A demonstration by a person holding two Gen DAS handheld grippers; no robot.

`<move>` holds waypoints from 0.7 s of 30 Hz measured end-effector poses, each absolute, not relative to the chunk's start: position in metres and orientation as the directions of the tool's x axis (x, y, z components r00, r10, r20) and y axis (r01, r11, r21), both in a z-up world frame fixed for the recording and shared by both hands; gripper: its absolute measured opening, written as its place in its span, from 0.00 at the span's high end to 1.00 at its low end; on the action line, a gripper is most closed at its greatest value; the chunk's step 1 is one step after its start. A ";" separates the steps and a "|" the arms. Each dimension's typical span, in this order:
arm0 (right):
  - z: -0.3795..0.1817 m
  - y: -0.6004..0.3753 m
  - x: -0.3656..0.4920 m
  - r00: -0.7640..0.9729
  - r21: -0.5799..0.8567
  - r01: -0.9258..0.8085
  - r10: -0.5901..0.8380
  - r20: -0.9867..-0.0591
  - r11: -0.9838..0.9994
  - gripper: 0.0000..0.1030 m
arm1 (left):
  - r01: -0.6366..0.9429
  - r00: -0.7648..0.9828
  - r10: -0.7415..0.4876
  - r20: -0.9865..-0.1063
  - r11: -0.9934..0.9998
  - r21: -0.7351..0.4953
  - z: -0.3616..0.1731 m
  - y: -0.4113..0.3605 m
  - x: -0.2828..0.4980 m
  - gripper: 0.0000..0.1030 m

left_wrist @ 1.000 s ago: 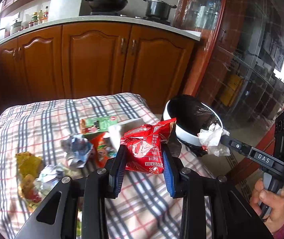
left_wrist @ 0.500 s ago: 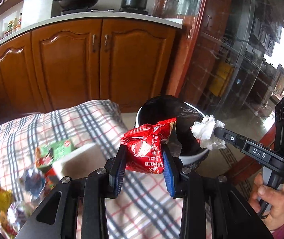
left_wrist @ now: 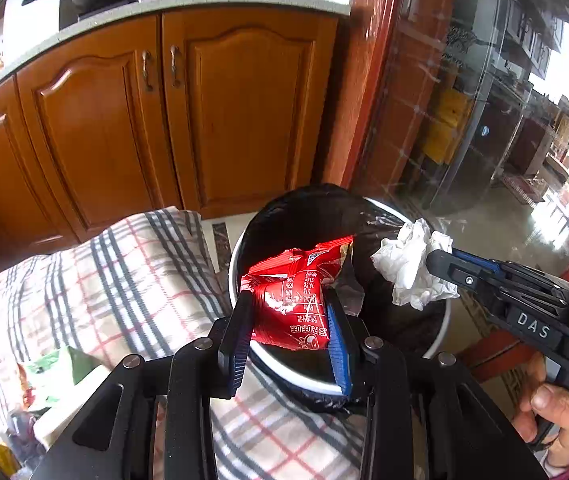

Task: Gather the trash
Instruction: 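Move both tools over the bin and release the red bag and tissue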

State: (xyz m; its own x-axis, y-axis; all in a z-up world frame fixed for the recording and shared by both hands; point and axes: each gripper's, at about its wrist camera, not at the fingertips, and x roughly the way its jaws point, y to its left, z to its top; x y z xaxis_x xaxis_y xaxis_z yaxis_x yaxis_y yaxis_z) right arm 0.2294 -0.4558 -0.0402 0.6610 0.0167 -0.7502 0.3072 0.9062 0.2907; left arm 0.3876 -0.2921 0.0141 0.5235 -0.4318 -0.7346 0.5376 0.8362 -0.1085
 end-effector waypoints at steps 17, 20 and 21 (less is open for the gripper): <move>-0.041 -0.464 0.230 0.673 0.331 0.323 0.031 -0.739 0.887 0.57 | 0.522 0.494 -0.453 -0.742 0.837 -0.164 0.007 -0.278 0.389 0.46; -0.037 -0.461 0.221 0.689 0.354 0.327 0.035 -0.724 0.876 0.56 | 0.509 0.501 -0.468 -0.728 0.839 -0.190 0.010 -0.259 0.374 0.43; -0.036 -0.460 0.218 0.695 0.363 0.328 0.038 -0.718 0.872 0.53 | 0.506 0.507 -0.472 -0.721 0.840 -0.194 0.010 -0.252 0.369 0.41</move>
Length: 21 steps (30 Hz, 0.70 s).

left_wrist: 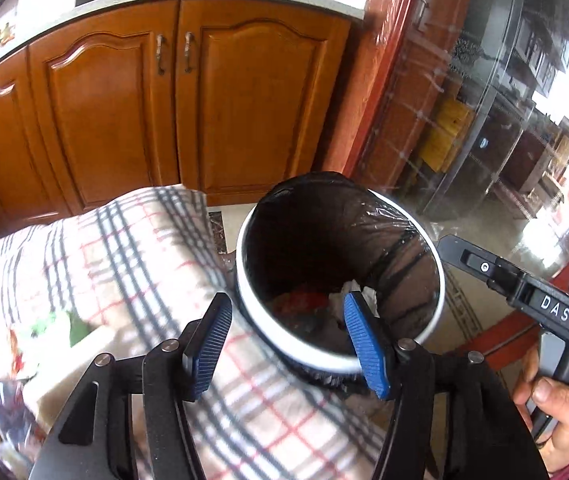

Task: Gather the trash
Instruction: 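Move both tools over the bin and release the red bag and tissue, then grasp crumpled white paper with the left tool while the right tool grasps the white sponge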

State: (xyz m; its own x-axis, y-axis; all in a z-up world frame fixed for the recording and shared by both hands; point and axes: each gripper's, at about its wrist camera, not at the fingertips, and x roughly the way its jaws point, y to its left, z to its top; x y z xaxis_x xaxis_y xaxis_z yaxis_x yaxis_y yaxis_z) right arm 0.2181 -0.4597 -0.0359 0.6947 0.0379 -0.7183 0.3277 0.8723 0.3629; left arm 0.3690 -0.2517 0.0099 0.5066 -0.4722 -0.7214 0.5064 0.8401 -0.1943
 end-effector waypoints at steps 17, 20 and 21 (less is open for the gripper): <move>-0.046 -0.378 0.180 0.749 0.513 0.281 0.149 -0.646 0.811 0.21 | 0.345 0.630 -0.444 -0.637 0.895 -0.282 0.008 -0.116 0.266 0.35; -0.049 -0.362 0.178 0.742 0.526 0.264 0.178 -0.646 0.808 0.21 | 0.311 0.643 -0.430 -0.634 0.903 -0.297 0.008 -0.092 0.249 0.35; -0.050 -0.356 0.178 0.738 0.529 0.258 0.189 -0.648 0.808 0.21 | 0.300 0.648 -0.423 -0.633 0.906 -0.298 0.010 -0.084 0.243 0.35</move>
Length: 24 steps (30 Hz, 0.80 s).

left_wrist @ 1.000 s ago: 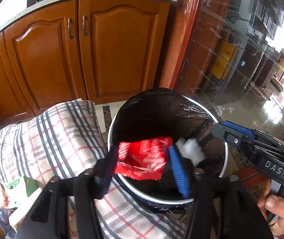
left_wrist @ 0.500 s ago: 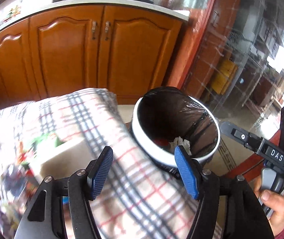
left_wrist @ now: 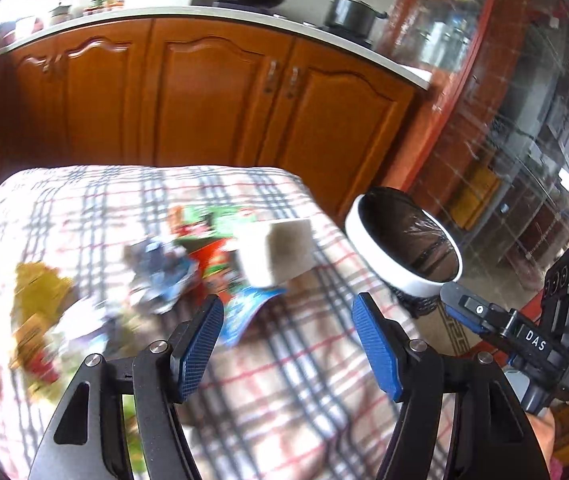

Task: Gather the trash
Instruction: 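Grasp crumpled white paper with the left tool while the right tool grasps the white sponge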

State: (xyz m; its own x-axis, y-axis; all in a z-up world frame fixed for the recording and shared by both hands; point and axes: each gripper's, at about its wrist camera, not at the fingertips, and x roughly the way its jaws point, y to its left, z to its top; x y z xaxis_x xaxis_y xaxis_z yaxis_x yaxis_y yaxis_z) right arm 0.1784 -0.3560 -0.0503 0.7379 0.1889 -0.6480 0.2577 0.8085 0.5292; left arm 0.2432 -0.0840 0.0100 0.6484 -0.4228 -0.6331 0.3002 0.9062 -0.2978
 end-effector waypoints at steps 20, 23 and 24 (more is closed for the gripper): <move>-0.043 -0.277 0.196 0.696 0.518 0.117 0.302 -0.652 0.848 0.21 | 0.184 0.700 -0.332 -0.632 0.939 -0.289 0.026 0.005 0.201 0.32; -0.041 -0.272 0.205 0.683 0.530 0.091 0.334 -0.649 0.843 0.21 | 0.183 0.692 -0.318 -0.649 0.946 -0.268 0.026 0.008 0.205 0.32; -0.041 -0.271 0.209 0.673 0.536 0.087 0.347 -0.653 0.840 0.20 | 0.184 0.688 -0.316 -0.654 0.947 -0.263 0.025 0.009 0.206 0.32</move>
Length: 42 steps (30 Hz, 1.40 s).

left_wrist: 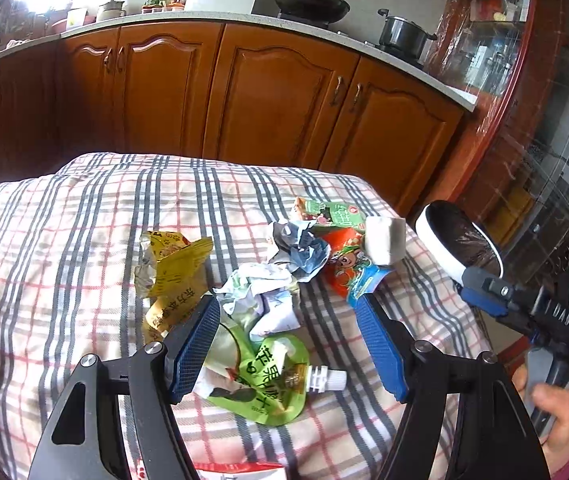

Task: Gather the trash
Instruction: 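Grasp crumpled white paper with the left tool while the right tool grasps the white sponge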

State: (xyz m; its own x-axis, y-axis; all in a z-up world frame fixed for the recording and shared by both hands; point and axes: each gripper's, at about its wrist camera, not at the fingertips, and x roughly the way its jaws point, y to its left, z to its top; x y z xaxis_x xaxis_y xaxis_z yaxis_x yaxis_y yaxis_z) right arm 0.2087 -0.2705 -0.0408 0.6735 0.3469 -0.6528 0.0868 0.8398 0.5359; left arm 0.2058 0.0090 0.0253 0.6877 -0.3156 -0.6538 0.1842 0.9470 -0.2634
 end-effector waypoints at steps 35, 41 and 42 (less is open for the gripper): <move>-0.063 -0.290 0.267 0.674 0.679 0.179 0.414 -0.612 0.712 0.41 | 0.264 0.665 -0.348 -0.661 0.937 -0.228 0.022 0.000 0.238 0.96; -0.034 -0.285 0.236 0.700 0.556 0.090 0.345 -0.625 0.826 0.41 | 0.310 0.678 -0.388 -0.625 0.921 -0.237 0.036 -0.010 0.228 0.97; -0.032 -0.284 0.231 0.702 0.535 0.083 0.331 -0.630 0.841 0.41 | 0.316 0.680 -0.393 -0.619 0.919 -0.236 0.038 -0.012 0.226 0.97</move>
State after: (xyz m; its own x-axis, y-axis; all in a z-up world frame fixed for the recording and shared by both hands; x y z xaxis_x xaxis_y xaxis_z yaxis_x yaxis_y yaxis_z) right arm 0.2311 -0.2842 -0.0321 0.7025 0.3315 -0.6298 0.0827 0.8409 0.5348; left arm 0.2258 -0.0120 0.0376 0.6801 -0.3928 -0.6190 0.3164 0.9189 -0.2355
